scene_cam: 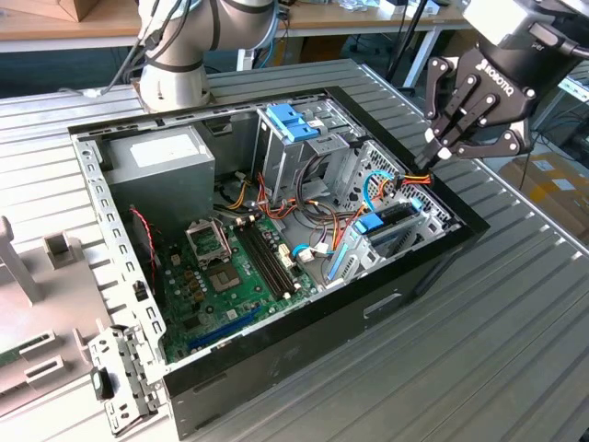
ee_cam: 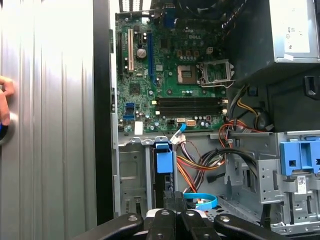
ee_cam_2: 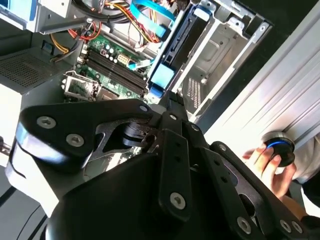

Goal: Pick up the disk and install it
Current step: 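Insert the disk into the insertion slot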

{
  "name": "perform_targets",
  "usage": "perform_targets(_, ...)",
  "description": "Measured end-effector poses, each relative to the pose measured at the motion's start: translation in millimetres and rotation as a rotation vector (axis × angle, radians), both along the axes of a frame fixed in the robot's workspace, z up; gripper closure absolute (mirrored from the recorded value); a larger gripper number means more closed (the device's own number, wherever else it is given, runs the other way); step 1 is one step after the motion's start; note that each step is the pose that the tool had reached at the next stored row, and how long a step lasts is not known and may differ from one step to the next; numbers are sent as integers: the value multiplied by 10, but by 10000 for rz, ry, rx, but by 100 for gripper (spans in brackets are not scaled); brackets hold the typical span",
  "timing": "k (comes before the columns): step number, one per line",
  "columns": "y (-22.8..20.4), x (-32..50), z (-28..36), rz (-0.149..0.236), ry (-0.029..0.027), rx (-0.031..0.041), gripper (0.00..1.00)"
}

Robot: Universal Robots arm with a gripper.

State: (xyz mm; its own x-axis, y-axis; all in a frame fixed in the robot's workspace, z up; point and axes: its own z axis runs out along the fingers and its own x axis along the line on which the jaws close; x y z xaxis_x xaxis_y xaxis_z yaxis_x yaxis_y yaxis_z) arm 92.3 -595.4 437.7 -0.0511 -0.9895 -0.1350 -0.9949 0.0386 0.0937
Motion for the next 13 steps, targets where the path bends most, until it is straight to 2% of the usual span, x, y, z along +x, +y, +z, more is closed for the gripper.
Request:
perform_targets(1, 0, 34, -12, 0, 55, 10, 89)
perform_targets(4, -1, 86, -46, -1, 154, 27, 89)
perform_targets(13, -1, 255, -87, 0, 323, 34, 89)
